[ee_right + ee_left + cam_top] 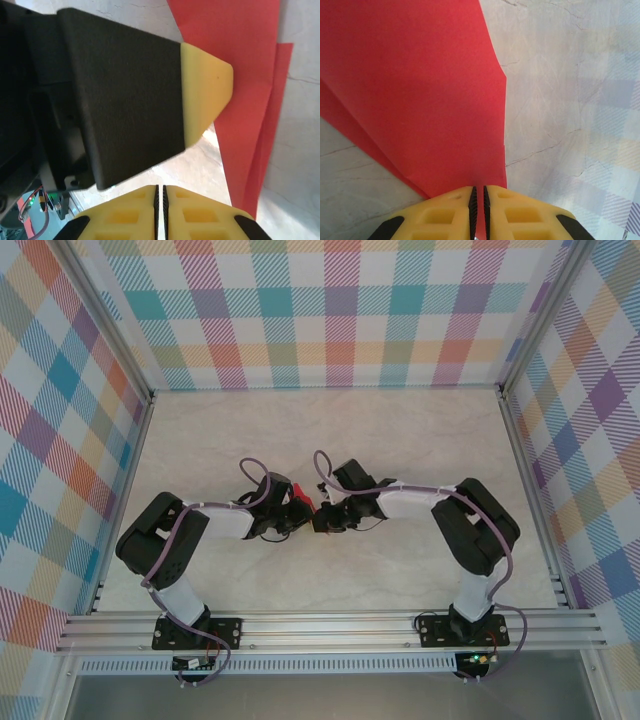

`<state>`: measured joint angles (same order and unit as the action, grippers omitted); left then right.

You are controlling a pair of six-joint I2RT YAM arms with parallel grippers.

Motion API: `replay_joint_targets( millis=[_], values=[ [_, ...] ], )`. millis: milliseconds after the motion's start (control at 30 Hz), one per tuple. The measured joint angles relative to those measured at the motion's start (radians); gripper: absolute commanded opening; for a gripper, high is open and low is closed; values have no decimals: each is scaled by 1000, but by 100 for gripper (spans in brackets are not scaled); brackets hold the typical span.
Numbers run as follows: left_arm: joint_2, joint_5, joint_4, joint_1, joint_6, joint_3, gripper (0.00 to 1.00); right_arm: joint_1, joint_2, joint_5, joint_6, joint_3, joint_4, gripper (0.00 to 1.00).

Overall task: Fold a paper plane with a square sheet of paper (pick it up from the middle)
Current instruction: Fold the wing for the fifth time at the center of the table.

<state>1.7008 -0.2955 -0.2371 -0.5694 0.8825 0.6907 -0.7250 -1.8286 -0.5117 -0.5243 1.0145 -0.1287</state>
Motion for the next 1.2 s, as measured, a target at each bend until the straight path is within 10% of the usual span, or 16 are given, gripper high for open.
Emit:
replay_joint_targets(
  millis=[1200],
  values=[
    [1, 1, 0, 0, 0, 0, 15, 6, -50, 93, 42, 6, -64, 11]
  ],
)
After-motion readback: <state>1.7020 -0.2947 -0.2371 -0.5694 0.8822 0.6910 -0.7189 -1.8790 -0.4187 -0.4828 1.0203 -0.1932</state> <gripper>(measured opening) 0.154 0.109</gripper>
